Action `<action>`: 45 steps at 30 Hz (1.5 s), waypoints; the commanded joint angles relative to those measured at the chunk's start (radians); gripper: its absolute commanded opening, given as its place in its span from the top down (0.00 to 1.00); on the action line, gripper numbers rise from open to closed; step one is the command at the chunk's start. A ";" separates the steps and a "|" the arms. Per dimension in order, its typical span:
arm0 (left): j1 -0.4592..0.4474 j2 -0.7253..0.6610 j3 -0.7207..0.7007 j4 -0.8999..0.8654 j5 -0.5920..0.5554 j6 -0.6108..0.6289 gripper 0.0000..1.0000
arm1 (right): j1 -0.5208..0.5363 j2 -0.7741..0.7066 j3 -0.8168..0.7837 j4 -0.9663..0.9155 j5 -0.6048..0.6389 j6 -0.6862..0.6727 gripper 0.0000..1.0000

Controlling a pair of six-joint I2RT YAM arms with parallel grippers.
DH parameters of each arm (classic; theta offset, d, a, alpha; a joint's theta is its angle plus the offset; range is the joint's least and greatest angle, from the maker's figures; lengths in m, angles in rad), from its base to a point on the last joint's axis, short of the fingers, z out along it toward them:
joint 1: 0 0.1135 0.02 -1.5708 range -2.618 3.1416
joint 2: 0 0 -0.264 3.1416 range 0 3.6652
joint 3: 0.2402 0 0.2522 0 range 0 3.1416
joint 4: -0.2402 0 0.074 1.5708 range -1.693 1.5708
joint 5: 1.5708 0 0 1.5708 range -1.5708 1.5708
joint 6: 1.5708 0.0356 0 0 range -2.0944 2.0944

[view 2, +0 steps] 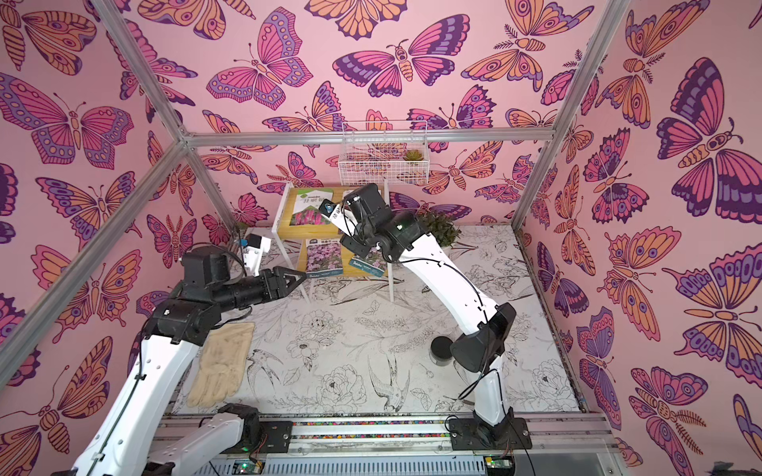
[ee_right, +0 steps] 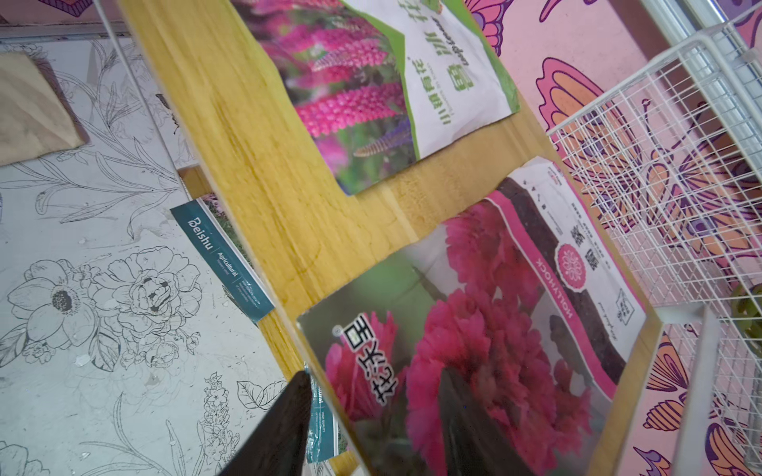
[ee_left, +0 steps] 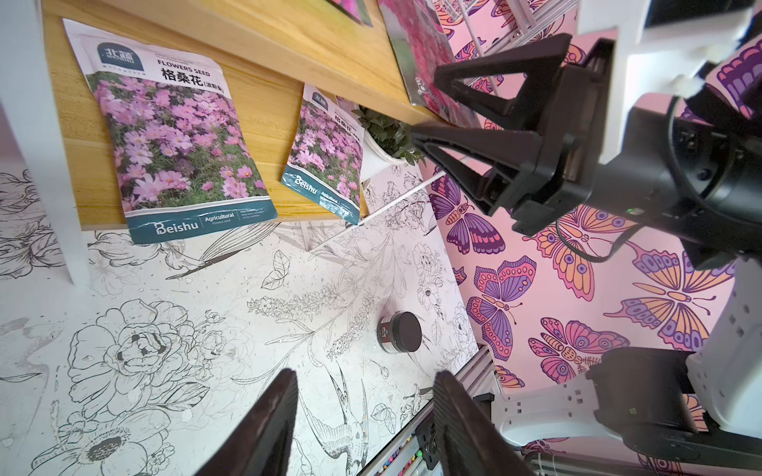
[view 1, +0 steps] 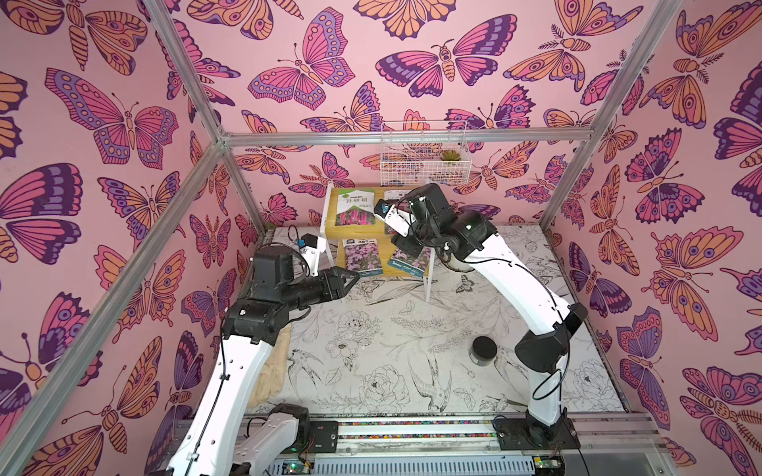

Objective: Take the seed bag off the shelf
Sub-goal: Pick up the seed packet from the shelf, then place the seed packet at the center of the board.

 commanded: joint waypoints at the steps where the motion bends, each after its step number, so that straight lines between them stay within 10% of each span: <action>1: 0.000 -0.008 -0.007 0.001 -0.014 0.020 0.44 | 0.004 -0.032 -0.037 -0.068 -0.038 0.041 0.51; 10: 0.002 -0.008 -0.007 0.003 -0.032 0.022 0.43 | 0.024 -0.130 -0.145 -0.017 -0.061 0.041 0.68; 16: 0.009 -0.007 -0.004 0.003 -0.047 0.028 0.43 | 0.071 -0.185 -0.177 -0.019 -0.042 0.033 1.00; 30: 0.272 0.022 0.104 -0.004 0.088 0.029 0.44 | 0.453 -0.525 -0.656 0.278 0.315 0.121 1.00; 45: 0.309 0.012 0.052 0.002 0.138 0.053 0.46 | 0.478 -0.417 -0.835 0.561 0.317 0.198 1.00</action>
